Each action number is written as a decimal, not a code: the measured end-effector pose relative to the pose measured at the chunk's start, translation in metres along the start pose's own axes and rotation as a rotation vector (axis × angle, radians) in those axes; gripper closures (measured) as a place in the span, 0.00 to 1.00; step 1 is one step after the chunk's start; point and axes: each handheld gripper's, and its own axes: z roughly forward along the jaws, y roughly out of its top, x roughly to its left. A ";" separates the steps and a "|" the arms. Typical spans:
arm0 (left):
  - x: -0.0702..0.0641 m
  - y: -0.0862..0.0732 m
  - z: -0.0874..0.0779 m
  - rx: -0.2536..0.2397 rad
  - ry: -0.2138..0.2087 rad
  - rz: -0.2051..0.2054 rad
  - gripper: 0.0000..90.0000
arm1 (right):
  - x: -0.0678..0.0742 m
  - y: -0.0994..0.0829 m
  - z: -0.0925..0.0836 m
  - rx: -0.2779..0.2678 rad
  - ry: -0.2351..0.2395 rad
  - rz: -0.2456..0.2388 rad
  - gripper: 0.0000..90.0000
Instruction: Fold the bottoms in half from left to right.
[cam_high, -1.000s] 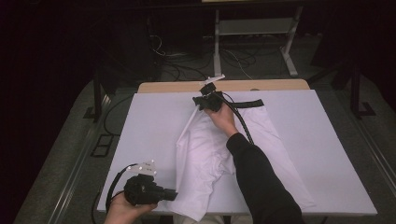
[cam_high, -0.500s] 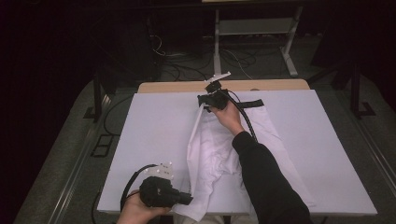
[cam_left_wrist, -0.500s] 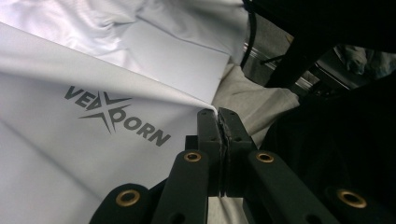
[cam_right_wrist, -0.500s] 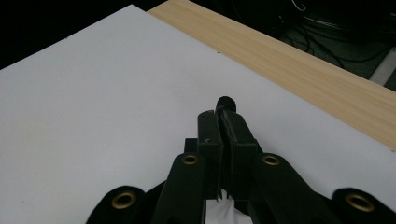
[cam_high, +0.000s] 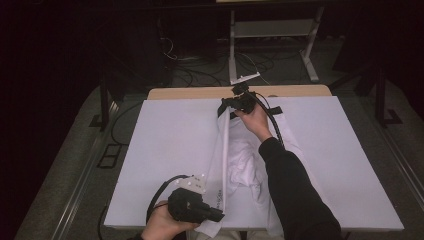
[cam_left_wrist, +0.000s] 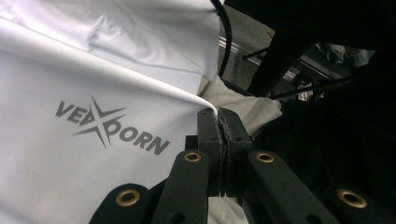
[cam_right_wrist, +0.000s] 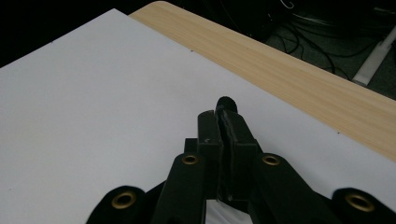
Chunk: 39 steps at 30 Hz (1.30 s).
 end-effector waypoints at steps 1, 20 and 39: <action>0.000 0.000 0.000 0.000 0.000 0.000 0.97 | 0.000 0.000 0.000 0.000 0.000 0.000 0.95; -0.002 0.040 0.047 0.033 -0.061 0.096 0.97 | -0.024 -0.010 -0.017 -0.017 -0.018 0.024 0.95; -0.010 0.067 0.081 0.052 -0.086 0.153 0.97 | -0.051 -0.028 -0.042 -0.035 -0.023 0.040 0.95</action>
